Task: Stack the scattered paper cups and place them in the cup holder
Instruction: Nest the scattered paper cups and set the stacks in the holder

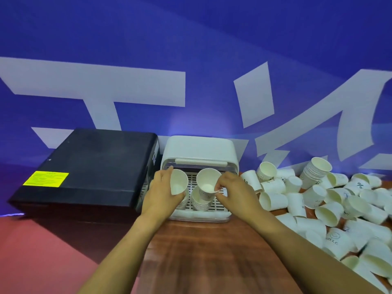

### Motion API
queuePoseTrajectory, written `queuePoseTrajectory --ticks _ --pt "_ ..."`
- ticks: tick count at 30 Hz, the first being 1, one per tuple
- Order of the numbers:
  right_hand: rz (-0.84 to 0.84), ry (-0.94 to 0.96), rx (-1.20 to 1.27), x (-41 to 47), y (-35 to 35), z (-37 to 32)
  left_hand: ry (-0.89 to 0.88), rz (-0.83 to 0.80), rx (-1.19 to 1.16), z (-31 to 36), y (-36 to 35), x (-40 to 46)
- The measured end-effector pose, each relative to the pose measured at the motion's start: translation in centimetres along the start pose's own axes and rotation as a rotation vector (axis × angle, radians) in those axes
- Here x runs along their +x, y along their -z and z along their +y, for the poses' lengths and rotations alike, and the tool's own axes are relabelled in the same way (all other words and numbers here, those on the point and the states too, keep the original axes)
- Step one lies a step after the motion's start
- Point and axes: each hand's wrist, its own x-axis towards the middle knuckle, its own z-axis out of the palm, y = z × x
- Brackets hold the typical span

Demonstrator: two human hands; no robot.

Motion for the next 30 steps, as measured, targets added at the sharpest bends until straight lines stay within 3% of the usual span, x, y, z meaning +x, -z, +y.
queuePoseTrajectory --ticks 13,25,30 --pt "-0.116 -0.153 0.14 1.1 -5.8 1.2 0.04 -0.043 0.038 -1.5 -3.5 2.3" --pt "-0.392 -0.203 0.097 1.1 -6.8 2.8 0.114 -0.281 0.157 -4.0 -6.2 2.7" --pt "-0.328 -0.219 0.176 -1.1 -4.4 3.4 0.007 -0.161 0.066 -1.7 -5.4 -0.2"
